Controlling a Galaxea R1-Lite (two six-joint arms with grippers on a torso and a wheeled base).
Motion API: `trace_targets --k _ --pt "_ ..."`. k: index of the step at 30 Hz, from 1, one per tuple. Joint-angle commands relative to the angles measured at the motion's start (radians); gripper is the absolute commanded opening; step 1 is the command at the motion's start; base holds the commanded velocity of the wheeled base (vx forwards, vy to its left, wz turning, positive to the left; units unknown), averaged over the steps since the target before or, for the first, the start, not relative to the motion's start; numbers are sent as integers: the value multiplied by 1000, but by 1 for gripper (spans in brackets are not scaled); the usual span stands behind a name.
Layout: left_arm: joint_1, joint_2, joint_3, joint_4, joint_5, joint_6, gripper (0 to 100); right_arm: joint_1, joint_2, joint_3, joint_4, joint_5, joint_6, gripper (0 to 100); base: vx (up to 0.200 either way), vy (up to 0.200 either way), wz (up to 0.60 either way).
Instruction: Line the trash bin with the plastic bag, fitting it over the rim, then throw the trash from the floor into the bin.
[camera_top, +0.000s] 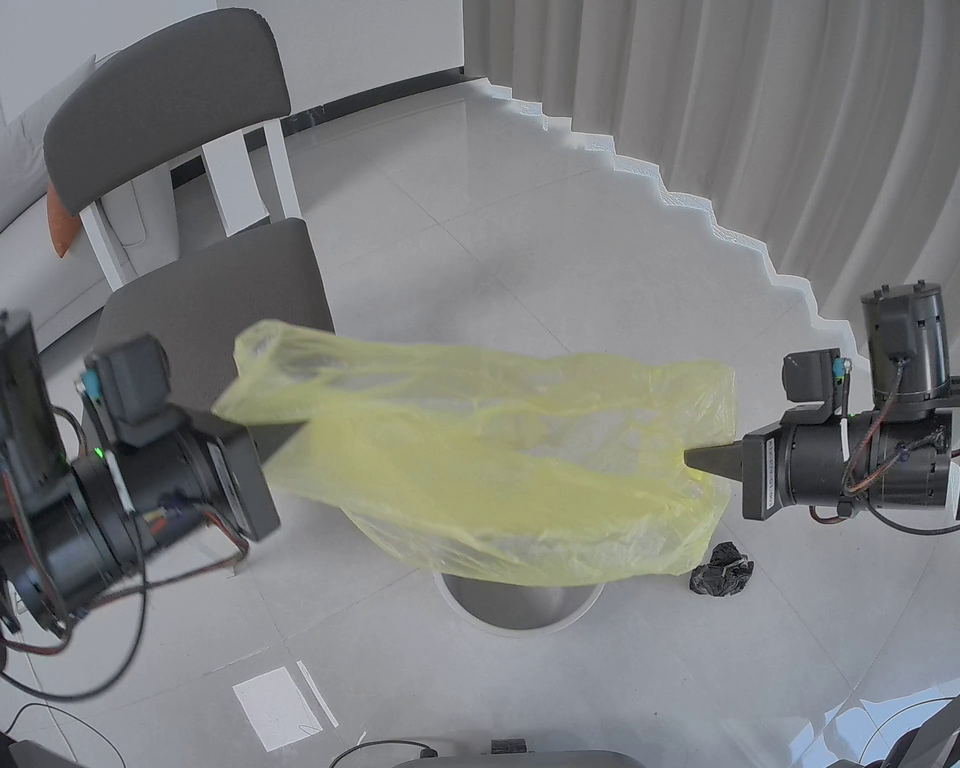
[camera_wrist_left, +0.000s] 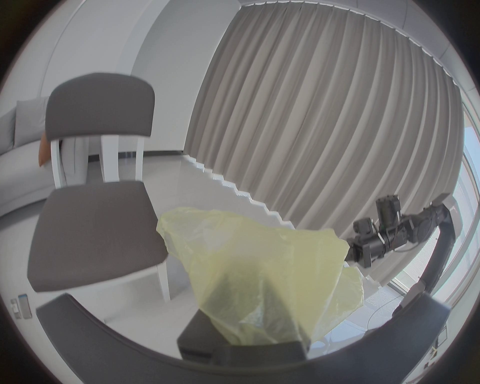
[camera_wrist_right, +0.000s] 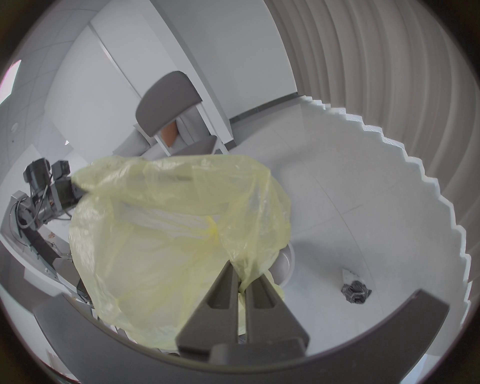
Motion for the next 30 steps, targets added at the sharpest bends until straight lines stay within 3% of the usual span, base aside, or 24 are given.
trace_targets --k 1,10,16,21,30 --pt "-18 161 153 -111 1 -44 0 -56 112 35 4 -1 -3 0 0 0 0" --pt "-11 425 183 -378 1 -88 0 -105 250 60 -39 74 0 0 0 0 0" --pt "-7 530 197 -508 4 -93 0 -130 350 92 -207 91 6 0 0 0 0" --pt "15 593 190 -557 4 -91 0 -168 406 74 -255 147 1 0 0 0 0" --pt "65 689 203 -636 -13 -120 0 -197 532 8 -255 181 -2 0 0 0 0"
